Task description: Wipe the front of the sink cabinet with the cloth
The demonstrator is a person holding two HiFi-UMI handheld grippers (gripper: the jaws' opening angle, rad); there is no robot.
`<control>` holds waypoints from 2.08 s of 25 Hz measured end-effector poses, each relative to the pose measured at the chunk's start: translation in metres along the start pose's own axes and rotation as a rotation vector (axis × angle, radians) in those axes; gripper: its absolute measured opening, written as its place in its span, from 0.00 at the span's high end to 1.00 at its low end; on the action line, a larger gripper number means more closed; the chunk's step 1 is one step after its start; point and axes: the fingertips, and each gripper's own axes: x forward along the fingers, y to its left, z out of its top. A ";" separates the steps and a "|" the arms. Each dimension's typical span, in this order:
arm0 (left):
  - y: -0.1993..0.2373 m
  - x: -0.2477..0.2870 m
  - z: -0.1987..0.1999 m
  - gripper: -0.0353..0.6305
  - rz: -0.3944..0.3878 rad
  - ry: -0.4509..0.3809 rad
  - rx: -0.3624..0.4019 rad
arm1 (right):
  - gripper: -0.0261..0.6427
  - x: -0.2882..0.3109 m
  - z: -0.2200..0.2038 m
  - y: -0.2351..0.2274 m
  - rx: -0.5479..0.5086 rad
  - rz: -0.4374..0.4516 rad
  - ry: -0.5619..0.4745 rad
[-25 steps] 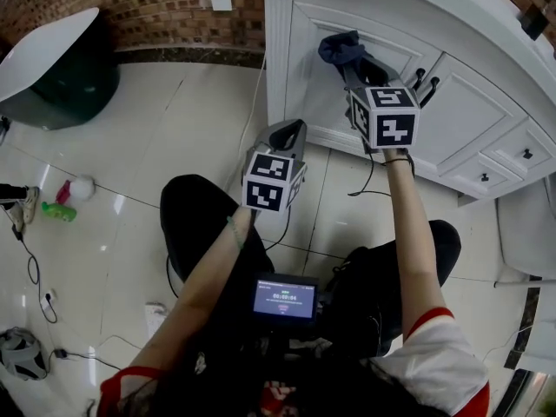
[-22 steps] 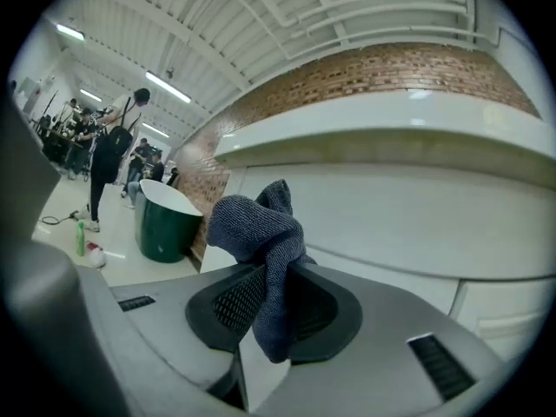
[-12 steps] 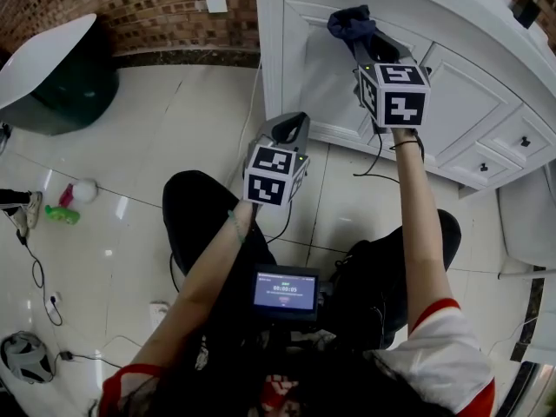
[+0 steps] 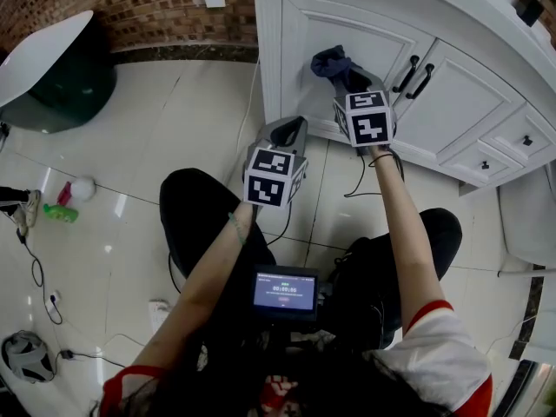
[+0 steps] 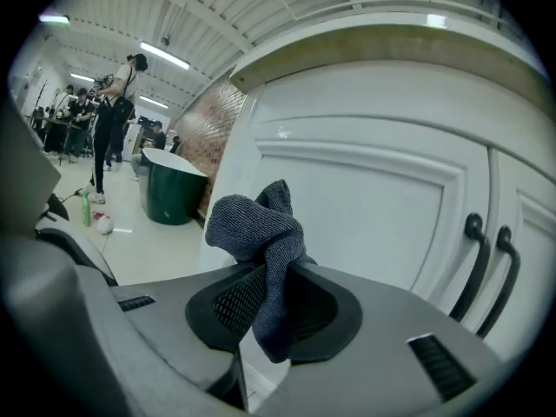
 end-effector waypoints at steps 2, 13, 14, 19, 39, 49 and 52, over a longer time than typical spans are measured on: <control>0.003 0.001 -0.007 0.90 0.005 0.012 -0.013 | 0.83 0.010 -0.021 0.010 -0.004 0.017 0.034; 0.022 0.005 -0.027 0.90 0.036 0.036 -0.079 | 0.83 0.056 -0.144 0.046 0.027 0.059 0.277; 0.023 0.006 -0.029 0.90 0.037 0.037 -0.083 | 0.83 0.061 -0.155 0.048 0.022 0.062 0.300; 0.022 0.010 -0.037 0.90 0.033 0.051 -0.097 | 0.83 0.078 -0.200 0.066 -0.019 0.081 0.387; -0.009 0.026 -0.034 0.90 -0.029 0.052 -0.061 | 0.83 -0.007 -0.080 -0.014 0.106 -0.007 0.117; -0.037 0.026 -0.025 0.90 -0.076 0.036 -0.042 | 0.83 -0.072 0.075 -0.097 -0.002 -0.124 -0.147; -0.039 0.024 -0.026 0.90 -0.078 0.039 -0.041 | 0.83 -0.084 0.098 -0.112 -0.011 -0.152 -0.182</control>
